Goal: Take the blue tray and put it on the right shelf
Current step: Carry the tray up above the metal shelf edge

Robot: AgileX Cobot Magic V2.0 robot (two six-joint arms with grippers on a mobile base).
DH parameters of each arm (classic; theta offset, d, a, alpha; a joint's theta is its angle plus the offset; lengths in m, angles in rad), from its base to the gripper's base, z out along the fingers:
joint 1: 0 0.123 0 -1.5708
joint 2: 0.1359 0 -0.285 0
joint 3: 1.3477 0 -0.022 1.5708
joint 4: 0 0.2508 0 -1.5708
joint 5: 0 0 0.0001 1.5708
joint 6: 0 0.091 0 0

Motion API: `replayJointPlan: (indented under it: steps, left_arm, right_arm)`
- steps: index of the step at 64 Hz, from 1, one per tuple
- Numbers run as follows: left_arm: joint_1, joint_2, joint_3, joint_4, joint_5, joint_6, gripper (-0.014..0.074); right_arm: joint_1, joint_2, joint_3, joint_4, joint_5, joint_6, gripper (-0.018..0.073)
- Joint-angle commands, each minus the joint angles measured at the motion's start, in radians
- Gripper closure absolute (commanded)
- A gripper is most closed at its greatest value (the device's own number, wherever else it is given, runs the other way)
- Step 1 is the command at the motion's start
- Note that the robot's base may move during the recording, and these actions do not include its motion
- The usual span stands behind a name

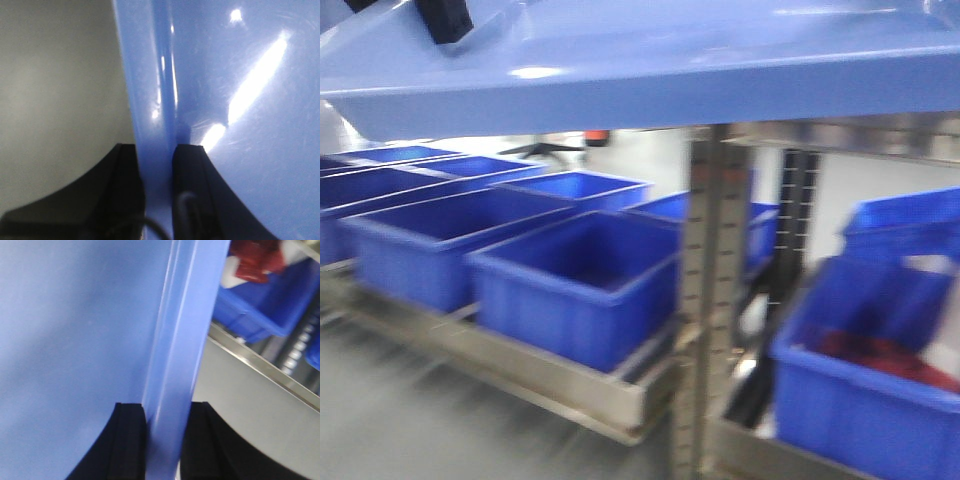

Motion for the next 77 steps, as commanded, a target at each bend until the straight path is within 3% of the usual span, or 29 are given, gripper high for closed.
replayJointPlan:
  steps: [1,77]
  left_arm:
    - [-0.015,-0.032,-0.022,-0.031,0.044,0.044,0.0645]
    - [-0.015,-0.032,-0.022,-0.031,0.044,0.044,0.0645]
  right_arm:
    - [0.001,-0.026,-0.029,-0.001,-0.103,-0.023,0.0503]
    - [0.001,-0.026,-0.029,-0.001,-0.103,-0.023,0.0503]
